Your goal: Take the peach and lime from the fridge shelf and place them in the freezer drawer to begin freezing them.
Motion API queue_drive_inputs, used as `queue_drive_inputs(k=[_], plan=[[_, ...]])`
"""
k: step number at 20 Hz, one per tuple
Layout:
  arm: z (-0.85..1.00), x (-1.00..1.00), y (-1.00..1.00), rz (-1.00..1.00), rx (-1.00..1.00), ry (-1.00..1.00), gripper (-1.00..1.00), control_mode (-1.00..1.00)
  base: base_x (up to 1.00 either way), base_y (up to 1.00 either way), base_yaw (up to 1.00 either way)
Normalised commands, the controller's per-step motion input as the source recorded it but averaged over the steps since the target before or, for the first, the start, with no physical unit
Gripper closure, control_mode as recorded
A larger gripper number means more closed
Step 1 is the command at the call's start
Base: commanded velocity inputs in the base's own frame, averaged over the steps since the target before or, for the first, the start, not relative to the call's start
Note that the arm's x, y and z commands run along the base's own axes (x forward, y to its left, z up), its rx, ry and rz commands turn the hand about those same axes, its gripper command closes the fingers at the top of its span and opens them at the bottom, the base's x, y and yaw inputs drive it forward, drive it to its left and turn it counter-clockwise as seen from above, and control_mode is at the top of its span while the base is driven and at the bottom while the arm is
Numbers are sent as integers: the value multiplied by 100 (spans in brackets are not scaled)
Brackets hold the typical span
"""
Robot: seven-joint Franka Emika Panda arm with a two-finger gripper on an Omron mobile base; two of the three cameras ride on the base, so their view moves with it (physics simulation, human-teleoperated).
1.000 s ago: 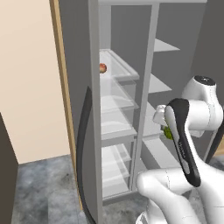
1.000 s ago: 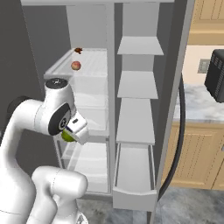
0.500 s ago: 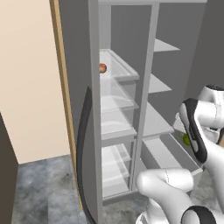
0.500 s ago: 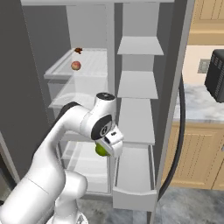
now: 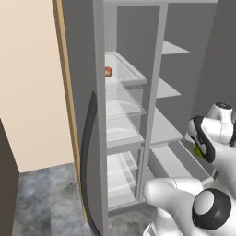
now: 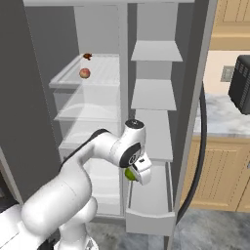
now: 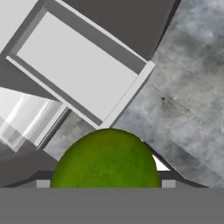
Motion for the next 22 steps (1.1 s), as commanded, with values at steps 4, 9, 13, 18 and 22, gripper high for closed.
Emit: queue_drive_inputs(k=[4,9,13,18,22], plan=[[-29,73,-12,-10,0,15,100,-100,0,0,0],[-28,36,-2,-3,0,19,100,-100,0,0,0],[-42,28,-1,-2,0,17,100,-100,0,0,0],[-75,28,-16,-4,0,12,100,-100,0,0,0],[-59,40,-19,-5,3,2,100,-100,0,0,0]])
